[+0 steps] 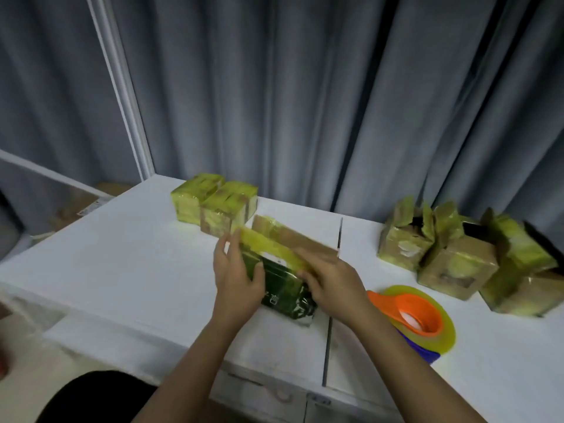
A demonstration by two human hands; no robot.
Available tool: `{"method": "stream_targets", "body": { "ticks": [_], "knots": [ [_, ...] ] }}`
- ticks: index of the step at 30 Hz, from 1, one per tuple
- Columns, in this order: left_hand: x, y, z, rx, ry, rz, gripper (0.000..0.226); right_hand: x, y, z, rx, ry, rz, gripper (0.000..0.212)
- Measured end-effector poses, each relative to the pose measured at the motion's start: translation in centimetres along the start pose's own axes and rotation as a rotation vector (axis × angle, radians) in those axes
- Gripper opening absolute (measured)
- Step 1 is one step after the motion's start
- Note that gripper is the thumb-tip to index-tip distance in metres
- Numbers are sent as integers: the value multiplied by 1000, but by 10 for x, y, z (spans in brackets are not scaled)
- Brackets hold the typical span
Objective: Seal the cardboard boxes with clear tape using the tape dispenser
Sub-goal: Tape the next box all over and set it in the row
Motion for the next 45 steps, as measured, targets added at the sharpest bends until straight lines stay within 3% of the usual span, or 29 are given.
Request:
{"method": "stream_targets", "body": {
  "ticks": [3, 7, 9, 11, 13, 15, 18, 20, 22, 25, 28, 30, 32, 35, 37, 40, 43, 45],
  "knots": [
    [27, -18, -7, 75, 2, -53, 65, 40, -15, -14, -66, -28, 30, 48],
    [48, -21, -16, 51, -104, -85, 56, 77, -37, 21, -324, 272, 163, 54],
    [51, -19, -15, -34, -94, -85, 44, 94, -53, 44, -283, 475, 339, 49],
    [51, -15, -16, -117, -106, -84, 46, 102, -61, 53, -85, 542, 393, 48],
    [47, -11, -12, -246, -38, -94, 60, 91, -51, 49, 97, 419, 240, 64],
    [42, -3, 2, -338, 136, -119, 70, 79, -28, 51, 174, 319, -31, 74],
    [43, 21, 24, -460, 448, -249, 83, 67, -11, 47, 128, 161, -209, 40],
    [54, 41, 32, -569, 550, -412, 81, 66, -6, 40, 189, 13, -271, 28],
    [65, 59, 28, -567, 514, -501, 61, 70, 1, 36, 294, -100, -367, 43],
    [80, 75, 16, -619, 450, -540, 76, 75, 0, 34, 235, -89, -454, 59],
    [79, 76, 12, -653, 452, -527, 82, 80, -36, 67, -8, 273, -305, 43],
    [78, 77, 13, -659, 469, -513, 92, 101, -57, 97, 17, 471, -281, 59],
    [77, 77, 13, -648, 471, -492, 97, 120, -64, 113, 123, 541, -341, 73],
    [75, 75, 14, -616, 475, -441, 92, 132, -62, 119, 380, 465, -406, 87],
    [76, 74, 13, -620, 472, -435, 91, 134, -65, 123, 503, 452, -432, 80],
    [78, 73, 14, -620, 450, -446, 87, 131, -75, 132, 493, 476, -365, 52],
    [79, 73, 16, -613, 420, -441, 91, 125, -99, 138, 258, 622, -125, 25],
    [80, 75, 18, -617, 412, -439, 97, 121, -115, 133, 72, 701, 28, 24]
  ]
}}
Point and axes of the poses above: each hand's wrist, its own x-axis away from the middle knuckle, its own y-axis out of the palm, z = x × y, the point moved 10 cm from there along -x, towards the middle knuckle, and after that the axes turned 15 degrees about z, right-handed, at the moved point
